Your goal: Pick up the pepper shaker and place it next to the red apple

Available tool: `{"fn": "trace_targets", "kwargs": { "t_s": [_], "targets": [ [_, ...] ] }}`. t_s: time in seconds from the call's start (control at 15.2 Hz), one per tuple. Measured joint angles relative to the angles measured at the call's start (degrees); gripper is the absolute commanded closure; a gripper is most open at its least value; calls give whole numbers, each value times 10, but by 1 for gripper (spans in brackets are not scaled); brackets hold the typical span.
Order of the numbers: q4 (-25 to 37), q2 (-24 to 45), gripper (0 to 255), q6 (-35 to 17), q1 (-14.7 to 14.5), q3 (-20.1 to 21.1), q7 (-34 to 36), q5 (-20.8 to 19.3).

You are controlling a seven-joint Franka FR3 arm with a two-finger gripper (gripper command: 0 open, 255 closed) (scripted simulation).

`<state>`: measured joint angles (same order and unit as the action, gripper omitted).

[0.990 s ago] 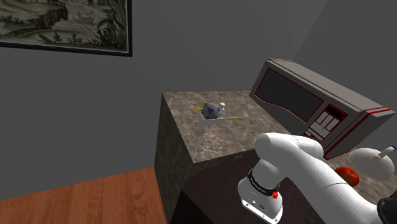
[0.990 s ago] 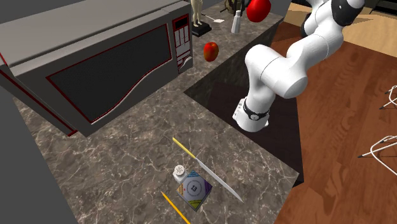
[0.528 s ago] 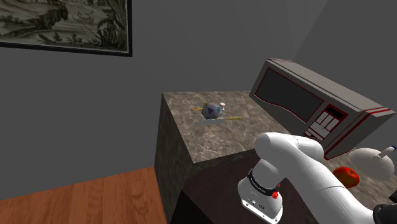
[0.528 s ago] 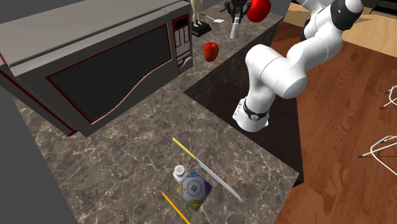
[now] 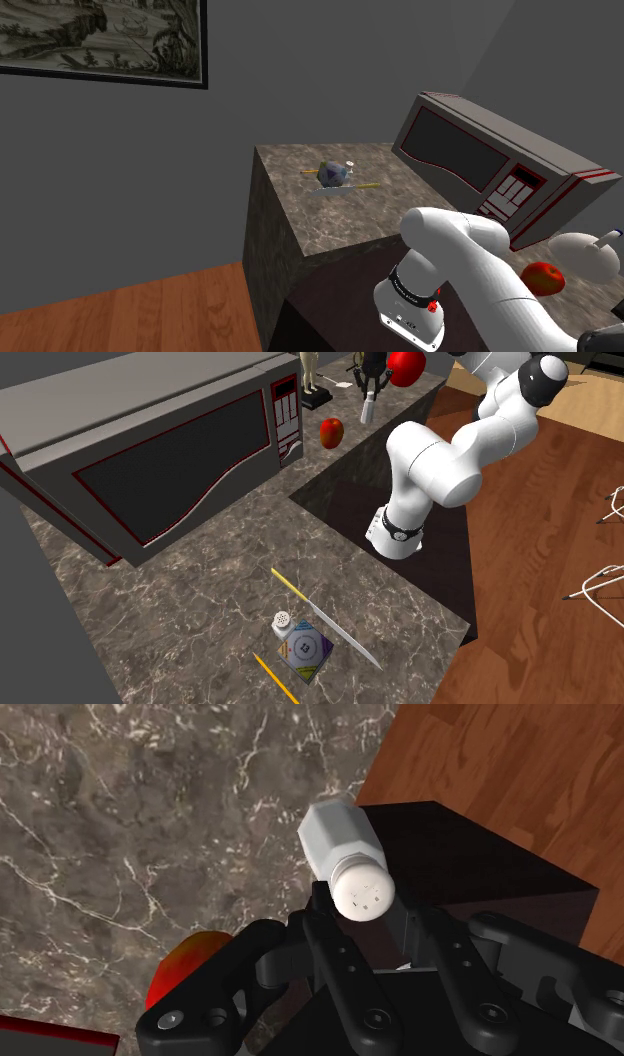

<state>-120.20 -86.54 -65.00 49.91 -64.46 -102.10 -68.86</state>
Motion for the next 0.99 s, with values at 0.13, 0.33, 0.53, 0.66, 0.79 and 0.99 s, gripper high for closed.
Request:
{"fn": "trace_targets", "kwargs": {
  "t_s": [0.13,0.33,0.53,0.66,0.79,0.99],
  "targets": [
    [-10,-7,255,-6,5,-9,0,-8],
    [-21,-17,255,-16,10,-24,0,-23],
    [-38,-29,255,-28,17,-42,2,-39],
    [-41,-33,255,-31,20,-47,0,-44],
    [-41,-33,255,-31,20,-49,-1,-46],
    [-41,-33,255,-31,20,-49,-1,-46]
  ]
}}
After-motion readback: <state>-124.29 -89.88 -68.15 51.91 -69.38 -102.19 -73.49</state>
